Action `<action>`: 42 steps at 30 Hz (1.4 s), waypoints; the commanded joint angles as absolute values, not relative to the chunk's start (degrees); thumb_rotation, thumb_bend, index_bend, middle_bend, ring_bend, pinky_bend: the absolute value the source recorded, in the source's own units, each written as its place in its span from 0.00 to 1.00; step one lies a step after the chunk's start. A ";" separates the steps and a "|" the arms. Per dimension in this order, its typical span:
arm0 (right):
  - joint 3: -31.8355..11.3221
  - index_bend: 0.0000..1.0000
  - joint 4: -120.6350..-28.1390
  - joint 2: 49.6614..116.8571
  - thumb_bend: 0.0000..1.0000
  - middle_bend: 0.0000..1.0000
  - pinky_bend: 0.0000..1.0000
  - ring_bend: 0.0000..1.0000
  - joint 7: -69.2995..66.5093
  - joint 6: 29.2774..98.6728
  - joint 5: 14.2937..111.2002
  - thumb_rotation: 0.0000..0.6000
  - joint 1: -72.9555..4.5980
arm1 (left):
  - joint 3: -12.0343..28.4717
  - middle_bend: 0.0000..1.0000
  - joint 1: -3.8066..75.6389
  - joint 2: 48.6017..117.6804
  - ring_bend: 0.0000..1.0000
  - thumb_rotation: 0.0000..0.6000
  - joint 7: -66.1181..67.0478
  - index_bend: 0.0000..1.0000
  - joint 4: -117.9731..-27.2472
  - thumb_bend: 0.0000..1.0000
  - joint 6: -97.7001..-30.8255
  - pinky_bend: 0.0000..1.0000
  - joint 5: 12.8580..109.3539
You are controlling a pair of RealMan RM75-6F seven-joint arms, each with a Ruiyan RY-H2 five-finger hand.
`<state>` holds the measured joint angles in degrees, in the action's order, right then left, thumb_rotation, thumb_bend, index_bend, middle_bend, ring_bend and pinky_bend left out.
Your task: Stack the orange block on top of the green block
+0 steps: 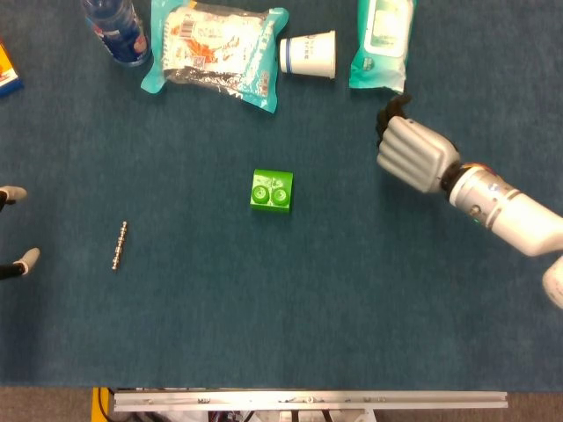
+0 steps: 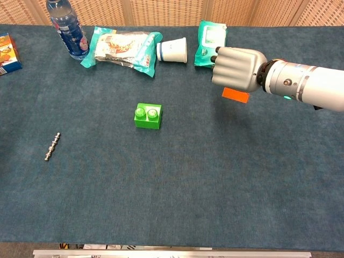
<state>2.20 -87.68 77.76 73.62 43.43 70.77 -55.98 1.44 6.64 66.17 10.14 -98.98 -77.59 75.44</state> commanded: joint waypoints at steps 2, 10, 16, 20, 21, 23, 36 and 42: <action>2.84 0.57 -85.17 80.30 0.30 0.41 0.36 0.29 77.96 43.75 67.59 1.00 -57.26 | 1.44 0.34 6.65 66.27 0.28 1.00 9.78 0.28 -98.71 0.16 -77.45 0.27 75.42; 3.84 0.57 -80.86 85.38 0.30 0.41 0.32 0.26 83.42 44.79 64.20 1.00 -58.60 | 1.42 0.34 6.45 66.29 0.28 1.00 8.86 0.28 -98.06 0.16 -77.58 0.27 75.63; 4.93 0.57 -79.76 87.38 0.29 0.41 0.27 0.23 85.29 45.63 63.59 1.00 -59.31 | 1.27 0.34 6.28 66.35 0.28 1.00 8.39 0.28 -97.56 0.16 -77.49 0.27 75.66; 5.47 0.52 -79.39 88.38 0.29 0.38 0.23 0.20 87.23 47.49 62.76 1.00 -59.18 | 1.25 0.34 6.25 66.42 0.28 1.00 8.18 0.28 -97.23 0.16 -77.39 0.27 75.67; 5.57 0.51 -79.43 88.52 0.29 0.38 0.22 0.19 87.66 47.82 62.53 1.00 -59.17 | 1.24 0.34 6.25 66.44 0.28 1.00 8.15 0.28 -97.19 0.16 -77.34 0.27 75.66; 5.69 0.49 -79.57 88.81 0.29 0.37 0.21 0.18 88.48 48.68 62.03 1.00 -59.13 | 1.19 0.34 6.22 66.49 0.28 1.00 7.95 0.28 -97.09 0.16 -77.25 0.27 75.70; 6.30 0.30 -80.12 90.25 0.28 0.30 0.14 0.12 90.57 52.37 60.49 1.00 -58.65 | 1.17 0.34 5.92 66.42 0.28 1.00 7.15 0.28 -96.74 0.16 -77.57 0.27 76.11; 4.46 0.25 -84.15 88.11 0.17 0.29 0.14 0.11 87.13 55.01 60.63 1.00 -58.12 | 1.30 0.34 5.93 66.11 0.28 1.00 7.20 0.28 -97.03 0.16 -77.69 0.27 76.23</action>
